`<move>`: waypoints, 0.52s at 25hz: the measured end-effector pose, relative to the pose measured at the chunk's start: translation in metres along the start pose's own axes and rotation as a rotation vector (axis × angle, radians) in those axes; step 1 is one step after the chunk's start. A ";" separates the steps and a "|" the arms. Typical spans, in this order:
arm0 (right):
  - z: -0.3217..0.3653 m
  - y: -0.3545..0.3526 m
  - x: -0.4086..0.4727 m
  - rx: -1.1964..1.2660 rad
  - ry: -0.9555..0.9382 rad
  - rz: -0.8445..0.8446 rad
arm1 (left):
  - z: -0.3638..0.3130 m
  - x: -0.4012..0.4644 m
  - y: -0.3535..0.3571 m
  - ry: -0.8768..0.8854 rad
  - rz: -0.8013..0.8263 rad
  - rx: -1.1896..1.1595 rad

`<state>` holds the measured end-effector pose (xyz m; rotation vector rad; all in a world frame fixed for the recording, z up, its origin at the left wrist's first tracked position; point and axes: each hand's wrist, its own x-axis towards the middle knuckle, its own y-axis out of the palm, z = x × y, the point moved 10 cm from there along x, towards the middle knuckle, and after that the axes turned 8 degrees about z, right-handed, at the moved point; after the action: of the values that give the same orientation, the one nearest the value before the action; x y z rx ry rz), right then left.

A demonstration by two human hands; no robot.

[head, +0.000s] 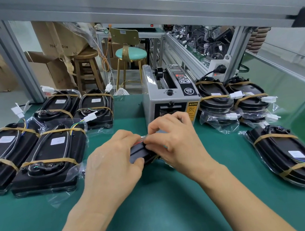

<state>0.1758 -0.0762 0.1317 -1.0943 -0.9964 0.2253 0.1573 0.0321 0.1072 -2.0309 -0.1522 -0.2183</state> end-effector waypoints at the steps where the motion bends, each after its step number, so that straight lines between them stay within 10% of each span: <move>1: 0.001 0.001 0.000 -0.013 -0.012 0.003 | 0.000 0.000 0.000 0.000 0.000 -0.003; 13: -0.030 0.020 -0.021 0.574 0.308 -0.130 | 0.002 0.000 0.000 -0.012 0.012 -0.021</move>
<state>0.1928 -0.0983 0.1003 -0.5170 -0.6616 0.2116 0.1580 0.0333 0.1062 -2.0541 -0.1453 -0.2012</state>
